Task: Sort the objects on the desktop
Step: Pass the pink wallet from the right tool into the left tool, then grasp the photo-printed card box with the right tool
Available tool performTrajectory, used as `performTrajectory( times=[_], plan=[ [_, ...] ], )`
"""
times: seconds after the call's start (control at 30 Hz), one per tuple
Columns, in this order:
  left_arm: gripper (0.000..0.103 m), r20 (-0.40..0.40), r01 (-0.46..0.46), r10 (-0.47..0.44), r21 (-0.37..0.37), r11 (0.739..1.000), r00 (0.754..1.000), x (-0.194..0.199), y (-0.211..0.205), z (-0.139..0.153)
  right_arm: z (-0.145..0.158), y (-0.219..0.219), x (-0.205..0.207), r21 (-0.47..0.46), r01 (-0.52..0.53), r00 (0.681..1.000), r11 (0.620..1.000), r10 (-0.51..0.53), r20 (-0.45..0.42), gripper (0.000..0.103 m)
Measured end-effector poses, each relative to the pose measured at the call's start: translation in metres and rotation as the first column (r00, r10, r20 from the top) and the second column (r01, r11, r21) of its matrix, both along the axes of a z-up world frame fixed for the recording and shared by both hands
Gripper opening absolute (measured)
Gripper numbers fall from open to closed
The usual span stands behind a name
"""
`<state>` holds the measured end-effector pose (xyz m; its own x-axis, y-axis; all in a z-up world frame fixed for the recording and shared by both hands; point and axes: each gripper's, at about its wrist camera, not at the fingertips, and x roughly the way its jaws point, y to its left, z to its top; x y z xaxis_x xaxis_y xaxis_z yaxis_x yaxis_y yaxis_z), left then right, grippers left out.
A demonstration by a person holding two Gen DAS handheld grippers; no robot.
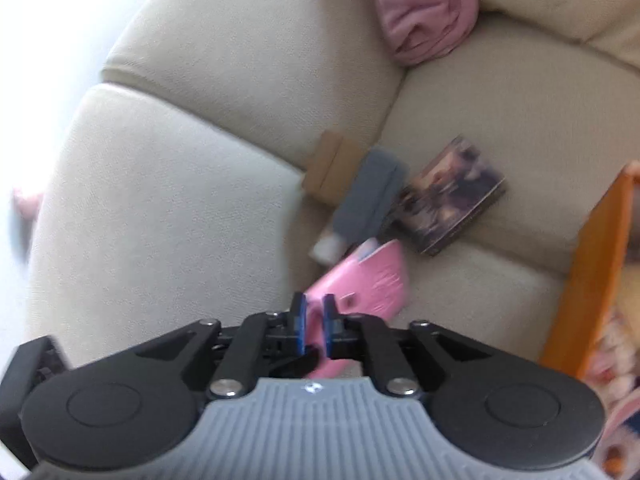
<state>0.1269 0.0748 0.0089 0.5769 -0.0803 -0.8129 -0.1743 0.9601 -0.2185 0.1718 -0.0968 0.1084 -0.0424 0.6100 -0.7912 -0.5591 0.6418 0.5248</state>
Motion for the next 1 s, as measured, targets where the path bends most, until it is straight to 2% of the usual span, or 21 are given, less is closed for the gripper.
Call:
performTrajectory(
  times=[0.03, 0.13, 0.17, 0.2, 0.23, 0.37, 0.5, 0.57, 0.63, 0.7, 0.83, 0.87, 1.0],
  plan=[
    [0.017, -0.013, -0.001, 0.001, -0.008, 1.000, 1.000, 0.001, 0.004, 0.003, 0.000, 0.001, 0.006, -0.016, -0.004, 0.999, 1.000, 0.004, 0.033, 0.028],
    [0.017, -0.041, -0.009, 0.010, 0.044, 0.999, 0.999, 0.002, 0.011, 0.010, -0.003, 0.016, 0.024, -0.118, -0.038, 0.988, 0.992, 0.055, 0.144, 0.031],
    [0.017, -0.043, -0.021, 0.023, 0.052, 0.998, 0.999, 0.002, 0.014, 0.013, -0.007, 0.023, 0.031, -0.153, -0.063, 0.982, 0.986, 0.089, 0.168, 0.035],
    [0.017, -0.047, -0.032, 0.034, 0.051, 0.998, 0.998, 0.004, 0.019, 0.014, -0.011, 0.030, 0.038, -0.188, -0.083, 0.975, 0.979, 0.119, 0.187, 0.044],
    [0.017, -0.057, -0.037, 0.039, 0.044, 0.998, 0.998, 0.004, 0.022, 0.013, -0.017, 0.037, 0.044, -0.223, -0.101, 0.969, 0.970, 0.147, 0.200, 0.051],
    [0.017, -0.101, -0.064, 0.064, 0.003, 0.998, 0.993, 0.014, 0.035, 0.003, -0.042, 0.058, 0.067, -0.353, -0.202, 0.943, 0.913, 0.279, 0.181, 0.054],
    [0.018, -0.080, -0.086, 0.083, -0.025, 0.996, 0.993, 0.017, 0.045, 0.002, -0.046, 0.067, 0.082, -0.379, -0.220, 0.930, 0.899, 0.310, 0.197, 0.065],
    [0.018, -0.070, -0.095, 0.092, -0.035, 0.995, 0.993, 0.017, 0.047, 0.001, -0.056, 0.068, 0.088, -0.395, -0.219, 0.942, 0.892, 0.299, 0.154, 0.065],
    [0.018, -0.063, -0.102, 0.099, -0.042, 0.994, 0.993, 0.016, 0.049, 0.000, -0.065, 0.062, 0.098, -0.345, -0.211, 0.967, 0.915, 0.247, 0.064, 0.067],
    [0.018, -0.058, -0.110, 0.108, -0.050, 0.993, 0.993, 0.015, 0.051, -0.001, -0.067, 0.058, 0.105, -0.327, -0.168, 0.980, 0.930, 0.193, 0.043, 0.067],
    [0.018, -0.054, -0.129, 0.126, -0.065, 0.990, 0.991, 0.010, 0.054, -0.002, -0.068, 0.056, 0.105, -0.332, -0.145, 0.984, 0.932, 0.170, 0.048, 0.066],
    [0.018, -0.054, -0.134, 0.130, -0.066, 0.989, 0.990, 0.008, 0.054, -0.002, -0.067, 0.055, 0.102, -0.335, -0.141, 0.983, 0.932, 0.171, 0.062, 0.064],
    [0.018, -0.051, -0.151, 0.148, -0.070, 0.986, 0.988, 0.003, 0.053, -0.001, -0.051, 0.040, 0.094, -0.313, -0.094, 0.984, 0.945, 0.136, 0.115, 0.043]
  ],
)
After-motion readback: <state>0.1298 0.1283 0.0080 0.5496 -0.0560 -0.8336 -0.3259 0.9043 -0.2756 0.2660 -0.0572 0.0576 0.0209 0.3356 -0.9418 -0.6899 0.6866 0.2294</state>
